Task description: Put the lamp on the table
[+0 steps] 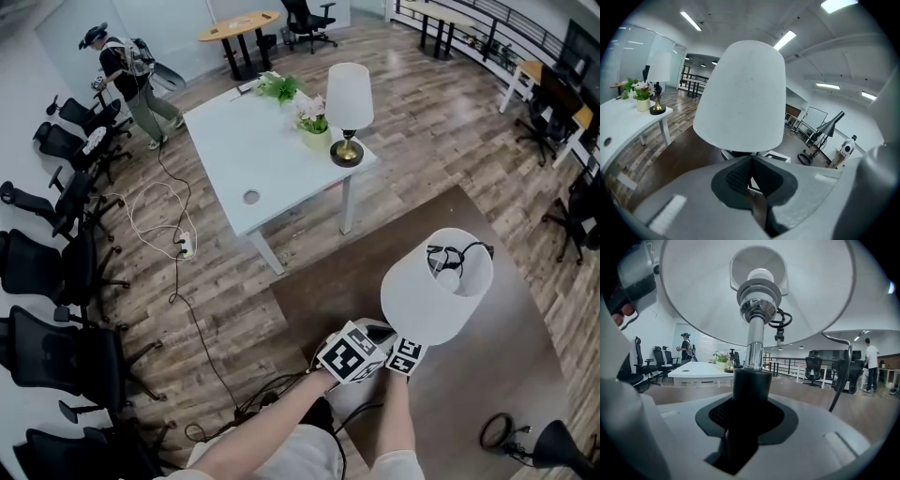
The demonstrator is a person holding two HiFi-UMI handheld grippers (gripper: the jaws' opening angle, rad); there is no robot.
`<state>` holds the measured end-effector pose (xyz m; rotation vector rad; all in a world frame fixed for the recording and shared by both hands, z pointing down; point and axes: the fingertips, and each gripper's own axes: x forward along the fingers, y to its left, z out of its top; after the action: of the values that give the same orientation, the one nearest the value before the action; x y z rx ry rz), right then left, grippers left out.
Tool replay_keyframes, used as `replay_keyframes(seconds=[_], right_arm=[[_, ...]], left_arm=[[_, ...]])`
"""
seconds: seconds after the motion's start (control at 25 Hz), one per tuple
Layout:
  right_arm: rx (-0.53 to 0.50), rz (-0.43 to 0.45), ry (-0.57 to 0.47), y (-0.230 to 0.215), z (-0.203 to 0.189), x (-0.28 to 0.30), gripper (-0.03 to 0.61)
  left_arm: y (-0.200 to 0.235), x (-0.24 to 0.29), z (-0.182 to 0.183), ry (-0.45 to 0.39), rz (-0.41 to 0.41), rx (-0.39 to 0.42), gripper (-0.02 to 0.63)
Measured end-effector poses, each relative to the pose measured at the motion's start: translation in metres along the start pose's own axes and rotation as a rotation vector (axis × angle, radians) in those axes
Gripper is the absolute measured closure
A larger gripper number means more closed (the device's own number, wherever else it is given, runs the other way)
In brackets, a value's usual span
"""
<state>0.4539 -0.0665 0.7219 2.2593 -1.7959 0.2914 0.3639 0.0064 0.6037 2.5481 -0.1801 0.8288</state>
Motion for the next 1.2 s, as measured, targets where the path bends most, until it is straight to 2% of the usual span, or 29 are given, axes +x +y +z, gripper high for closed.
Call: replay_keyframes(seconds=[0.48,0.72,0.92,1.04,1.2], right_arm=[[-0.018,-0.027,0.001,0.006,-0.004,-0.007,0.433],[-0.061,-0.026,0.034,0.007,-0.012,-0.007,0.431],[-0.046,-0.056,0.05,0.001,-0.013,-0.008,0.433],[-0.056,-0.081,0.09,-0.002,-0.032,-0.013,0.386],[-0.006,-0.104,0.101,0.001,-0.042,-0.028,0.377]], left_arm=[[-0.009,-0.005,-0.019,0.035,-0.006,0.028,0.614],[-0.013,-0.003,-0.035,0.065,-0.02,0.033,0.614],[-0.014,-0.004,-0.034,0.067,-0.021,0.054,0.614],[-0.016,-0.006,-0.035,0.068,-0.031,0.06,0.614],[-0.018,-0.01,-0.034,0.056,-0.042,0.052,0.614]])
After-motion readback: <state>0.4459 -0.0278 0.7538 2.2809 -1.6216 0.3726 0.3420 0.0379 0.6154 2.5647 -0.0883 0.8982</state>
